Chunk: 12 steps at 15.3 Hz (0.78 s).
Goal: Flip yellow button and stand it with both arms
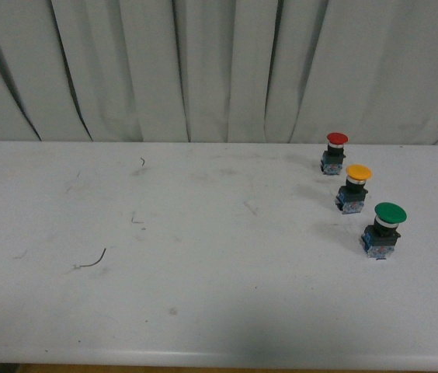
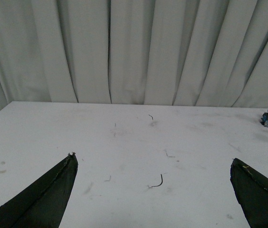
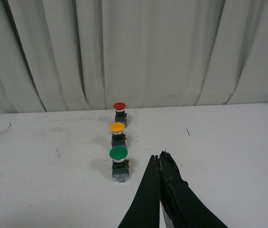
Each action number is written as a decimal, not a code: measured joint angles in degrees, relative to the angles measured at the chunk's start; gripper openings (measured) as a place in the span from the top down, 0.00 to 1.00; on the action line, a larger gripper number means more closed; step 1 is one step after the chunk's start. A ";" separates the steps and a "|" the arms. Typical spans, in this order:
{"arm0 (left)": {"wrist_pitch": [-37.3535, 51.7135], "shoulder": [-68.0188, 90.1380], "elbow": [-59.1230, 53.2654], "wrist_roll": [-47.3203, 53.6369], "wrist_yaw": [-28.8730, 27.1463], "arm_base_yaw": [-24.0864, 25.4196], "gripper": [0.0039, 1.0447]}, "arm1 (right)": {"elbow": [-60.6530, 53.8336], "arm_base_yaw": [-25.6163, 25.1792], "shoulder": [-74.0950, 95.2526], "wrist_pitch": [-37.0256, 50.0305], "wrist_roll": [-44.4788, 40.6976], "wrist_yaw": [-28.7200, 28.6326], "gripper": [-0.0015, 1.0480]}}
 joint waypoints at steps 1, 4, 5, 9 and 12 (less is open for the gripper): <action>-0.02 0.00 0.00 0.02 0.00 -0.02 0.06 | 0.00 0.00 -0.81 -0.98 0.00 0.02 0.98; -0.02 0.00 0.00 0.02 0.00 -0.02 0.06 | 0.00 0.00 -2.82 -2.95 0.00 0.00 0.98; 0.00 0.00 0.00 0.02 0.00 -0.02 0.06 | 0.09 0.00 -5.66 -7.43 0.02 0.02 0.98; 0.00 0.00 0.00 0.02 0.00 -0.02 0.06 | 0.02 0.00 -12.52 -13.11 0.00 0.13 0.98; 0.00 0.00 0.00 0.02 0.00 -0.02 0.06 | 0.02 0.00 -12.50 -13.16 0.00 0.13 0.98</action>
